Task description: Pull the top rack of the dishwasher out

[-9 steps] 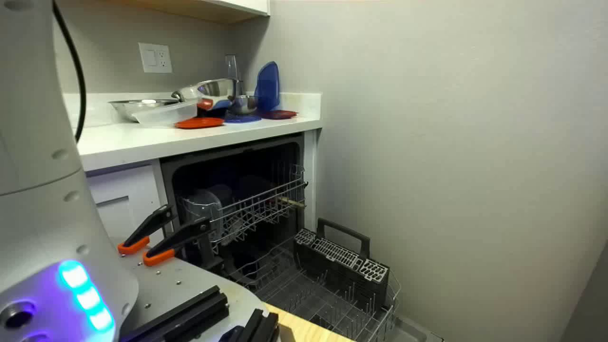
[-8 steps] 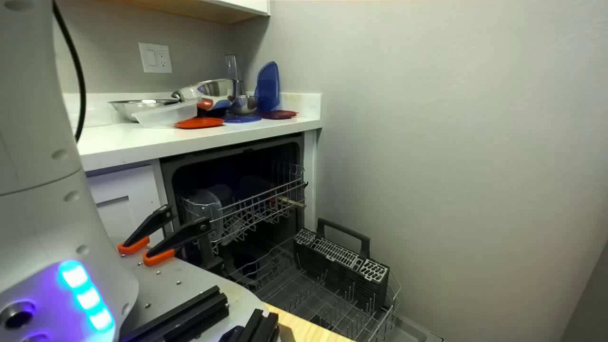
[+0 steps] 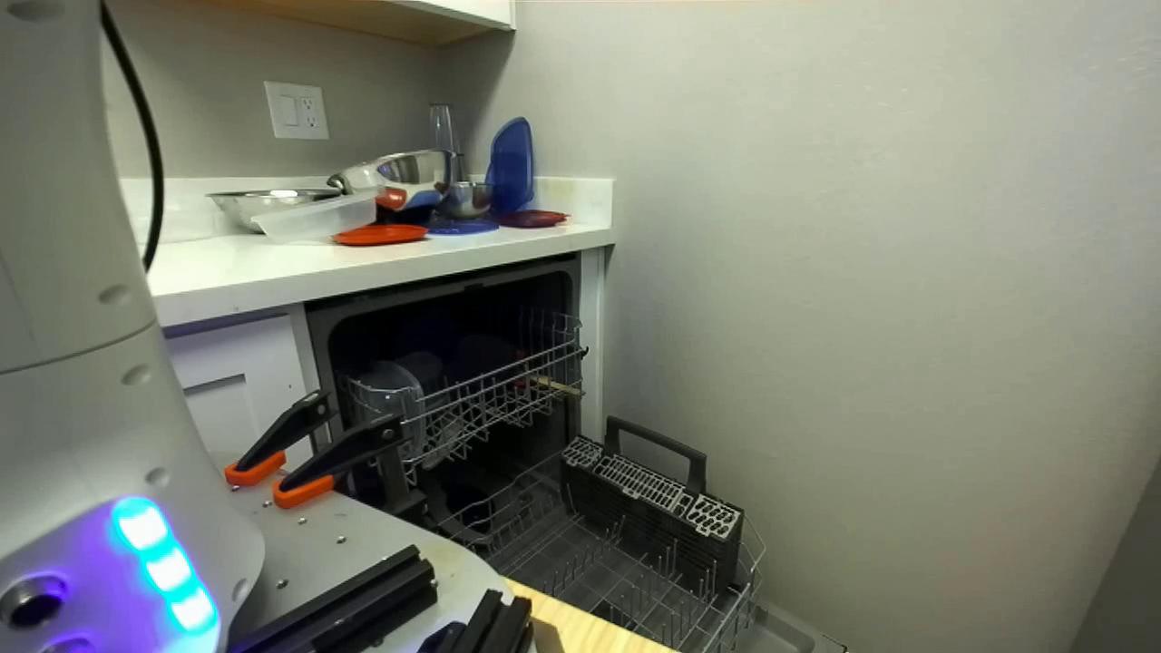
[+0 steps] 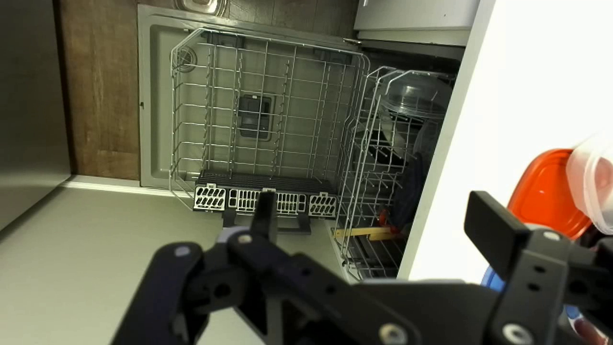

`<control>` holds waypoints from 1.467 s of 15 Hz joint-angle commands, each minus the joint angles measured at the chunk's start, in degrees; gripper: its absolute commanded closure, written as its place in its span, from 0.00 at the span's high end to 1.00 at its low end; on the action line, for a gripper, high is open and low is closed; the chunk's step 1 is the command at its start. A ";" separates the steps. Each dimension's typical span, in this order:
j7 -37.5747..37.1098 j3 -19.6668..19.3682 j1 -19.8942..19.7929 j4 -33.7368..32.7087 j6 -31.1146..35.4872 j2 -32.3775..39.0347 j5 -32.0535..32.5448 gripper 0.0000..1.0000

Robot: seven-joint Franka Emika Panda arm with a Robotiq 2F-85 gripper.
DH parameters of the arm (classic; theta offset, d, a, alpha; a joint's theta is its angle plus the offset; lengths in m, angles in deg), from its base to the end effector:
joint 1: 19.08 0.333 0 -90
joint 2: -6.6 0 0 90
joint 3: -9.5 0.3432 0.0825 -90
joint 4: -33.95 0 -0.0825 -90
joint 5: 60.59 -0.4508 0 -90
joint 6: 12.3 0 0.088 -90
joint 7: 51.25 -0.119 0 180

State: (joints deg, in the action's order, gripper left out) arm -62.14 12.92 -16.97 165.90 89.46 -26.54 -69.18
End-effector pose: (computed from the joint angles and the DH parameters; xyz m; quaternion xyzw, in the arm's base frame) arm 0.4304 0.0598 0.5638 -0.9959 0.0645 -0.0173 0.0604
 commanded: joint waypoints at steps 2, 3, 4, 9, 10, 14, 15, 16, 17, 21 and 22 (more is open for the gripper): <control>0.18 0.30 -0.42 -0.11 -0.13 0.03 -0.17 1.00; 0.18 0.31 -0.42 -0.11 -0.13 0.03 -0.17 1.00; 0.18 0.30 -0.42 -0.11 -0.13 0.03 -0.17 1.00; 0.10 0.61 -0.51 0.70 1.44 1.32 0.10 1.00; 0.36 0.54 -0.33 0.83 1.77 1.94 -0.26 1.00; -2.62 1.99 -1.16 3.05 12.43 6.56 0.51 1.00; -3.55 2.26 -1.20 3.98 16.52 8.41 0.28 1.00; -4.88 2.72 -1.33 4.96 20.76 10.36 0.37 1.00; -6.34 2.96 -1.33 5.78 24.82 13.00 0.04 1.00; -11.36 2.96 -1.36 8.41 40.88 24.97 0.51 1.00; -11.11 2.52 -1.00 8.47 43.92 27.72 0.20 1.00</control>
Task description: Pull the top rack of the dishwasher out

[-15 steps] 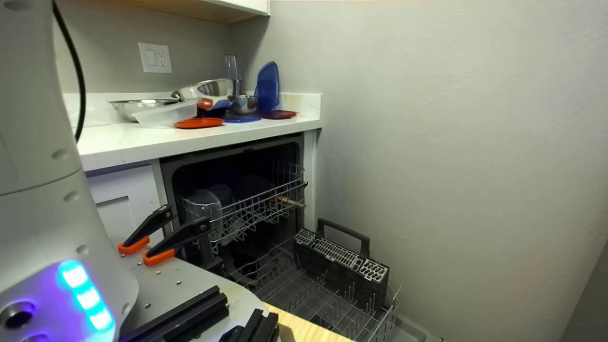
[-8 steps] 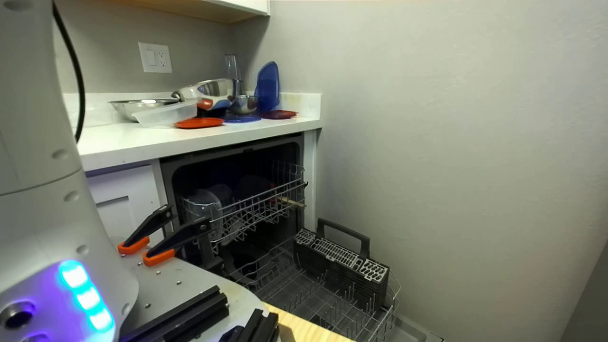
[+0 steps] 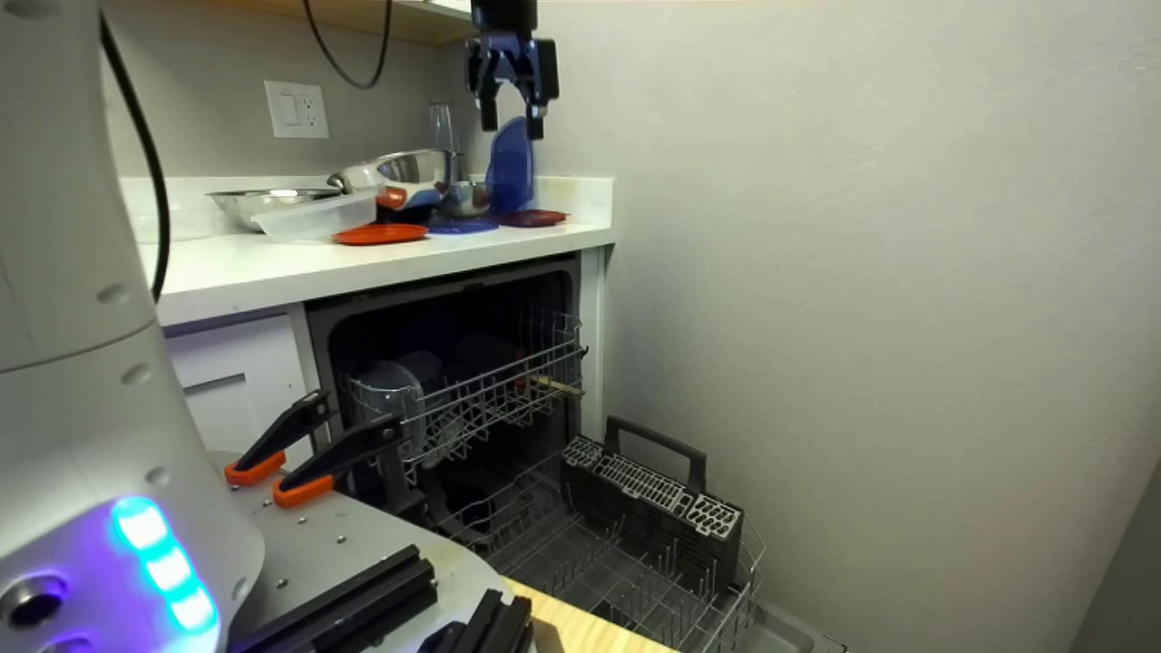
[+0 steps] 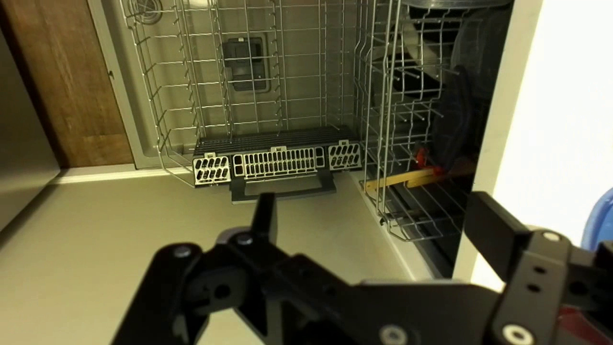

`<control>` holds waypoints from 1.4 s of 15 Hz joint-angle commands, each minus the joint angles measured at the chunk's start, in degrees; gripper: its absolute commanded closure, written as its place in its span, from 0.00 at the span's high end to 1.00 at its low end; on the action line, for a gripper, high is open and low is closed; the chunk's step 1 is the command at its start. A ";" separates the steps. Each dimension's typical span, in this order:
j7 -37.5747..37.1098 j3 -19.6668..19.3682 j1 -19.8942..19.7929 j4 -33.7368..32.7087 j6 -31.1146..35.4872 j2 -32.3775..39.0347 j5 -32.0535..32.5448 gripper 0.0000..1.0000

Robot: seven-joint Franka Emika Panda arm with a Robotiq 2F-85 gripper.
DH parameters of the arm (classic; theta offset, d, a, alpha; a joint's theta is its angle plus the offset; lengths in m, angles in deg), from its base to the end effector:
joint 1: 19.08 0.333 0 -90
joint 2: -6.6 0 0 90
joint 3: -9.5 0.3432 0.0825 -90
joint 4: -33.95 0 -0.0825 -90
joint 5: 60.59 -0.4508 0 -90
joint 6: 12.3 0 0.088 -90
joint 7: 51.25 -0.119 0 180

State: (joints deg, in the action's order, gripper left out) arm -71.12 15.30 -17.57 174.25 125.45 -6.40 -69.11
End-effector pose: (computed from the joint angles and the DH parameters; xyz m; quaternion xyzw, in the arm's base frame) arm 0.5156 0.0680 0.3768 -0.9822 0.1589 -0.0782 0.0634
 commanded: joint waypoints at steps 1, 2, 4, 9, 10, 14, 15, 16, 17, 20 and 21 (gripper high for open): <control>-1.58 -0.24 -0.02 0.08 11.16 10.45 -0.33 1.00; -0.74 -0.59 0.29 -0.21 13.61 12.91 -0.59 1.00; 0.33 -0.93 0.84 -1.05 18.26 17.64 -0.72 1.00; 2.87 -1.17 1.64 -6.25 23.18 28.59 -0.81 1.00; 3.10 -1.28 1.71 -7.73 23.01 30.39 -0.70 1.00; 2.98 -1.99 2.77 -15.24 22.68 37.77 0.03 1.00; 2.98 -1.91 3.01 -17.06 22.56 39.38 -0.27 1.00; 3.02 -1.94 3.20 -18.52 22.40 40.62 -0.34 1.00; 3.18 -1.83 3.26 -19.86 22.26 41.90 -0.56 1.00; 4.35 -0.71 2.57 -22.94 22.36 45.18 -1.74 1.00; 4.20 -0.73 2.59 -23.63 22.81 46.20 -1.81 1.00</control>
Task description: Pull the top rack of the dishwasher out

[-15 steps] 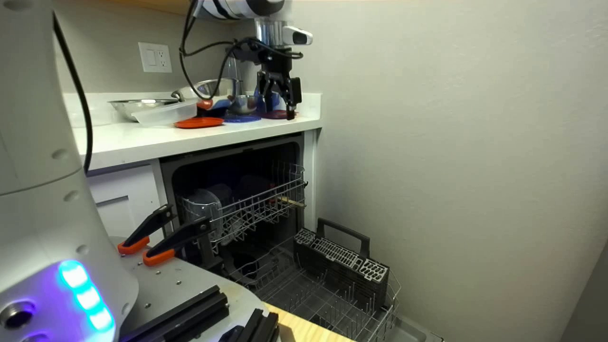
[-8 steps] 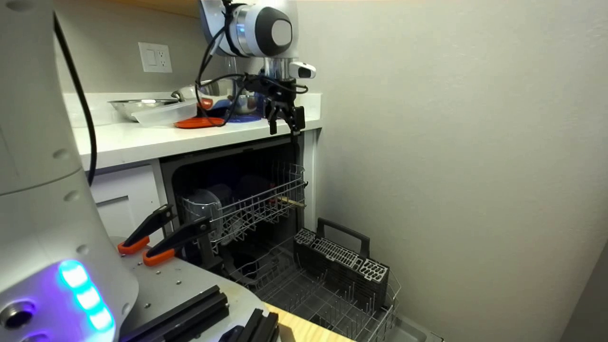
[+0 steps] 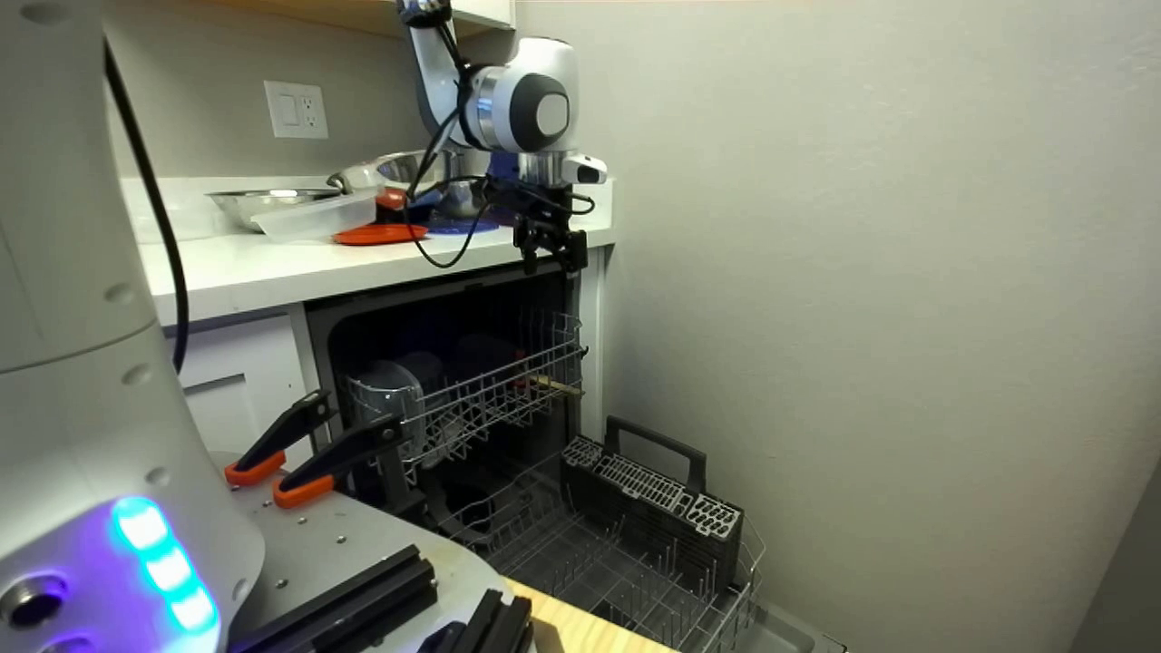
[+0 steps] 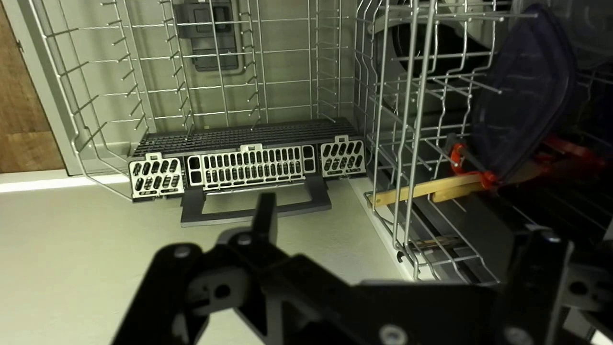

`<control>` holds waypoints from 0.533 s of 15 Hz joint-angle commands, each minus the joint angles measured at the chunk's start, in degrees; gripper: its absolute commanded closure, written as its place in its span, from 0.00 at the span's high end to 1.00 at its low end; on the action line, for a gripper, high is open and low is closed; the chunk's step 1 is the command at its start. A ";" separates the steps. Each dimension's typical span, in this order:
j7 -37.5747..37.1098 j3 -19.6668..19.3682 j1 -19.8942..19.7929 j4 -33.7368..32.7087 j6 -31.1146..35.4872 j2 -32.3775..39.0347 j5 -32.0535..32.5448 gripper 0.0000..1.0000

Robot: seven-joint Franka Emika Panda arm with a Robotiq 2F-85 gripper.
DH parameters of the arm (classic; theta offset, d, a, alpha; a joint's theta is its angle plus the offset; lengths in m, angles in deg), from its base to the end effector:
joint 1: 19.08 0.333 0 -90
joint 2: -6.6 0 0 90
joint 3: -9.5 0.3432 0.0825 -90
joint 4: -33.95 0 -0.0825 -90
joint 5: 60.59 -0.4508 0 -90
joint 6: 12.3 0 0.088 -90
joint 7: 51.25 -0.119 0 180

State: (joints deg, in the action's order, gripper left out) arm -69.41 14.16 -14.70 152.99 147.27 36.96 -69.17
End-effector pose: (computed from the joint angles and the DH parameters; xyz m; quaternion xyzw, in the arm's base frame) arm 0.6454 0.0972 0.1404 -0.9828 0.1534 -0.0733 0.0714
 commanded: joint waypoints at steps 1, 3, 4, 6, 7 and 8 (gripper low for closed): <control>2.05 0.04 0.04 -2.91 1.59 3.61 -1.54 1.00; 0.26 -2.13 1.78 -3.76 3.43 5.01 -0.15 1.00; 0.30 -2.77 2.19 -4.11 2.90 5.36 0.30 1.00; 0.56 -2.48 1.96 -3.98 1.43 4.97 -0.58 1.00; 0.50 -2.81 2.21 -4.20 1.44 5.34 -0.52 1.00; 0.50 -2.82 2.26 -4.27 1.44 5.46 -0.53 1.00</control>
State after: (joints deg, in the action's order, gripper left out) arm -69.41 11.78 -12.91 148.78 148.87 42.46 -69.01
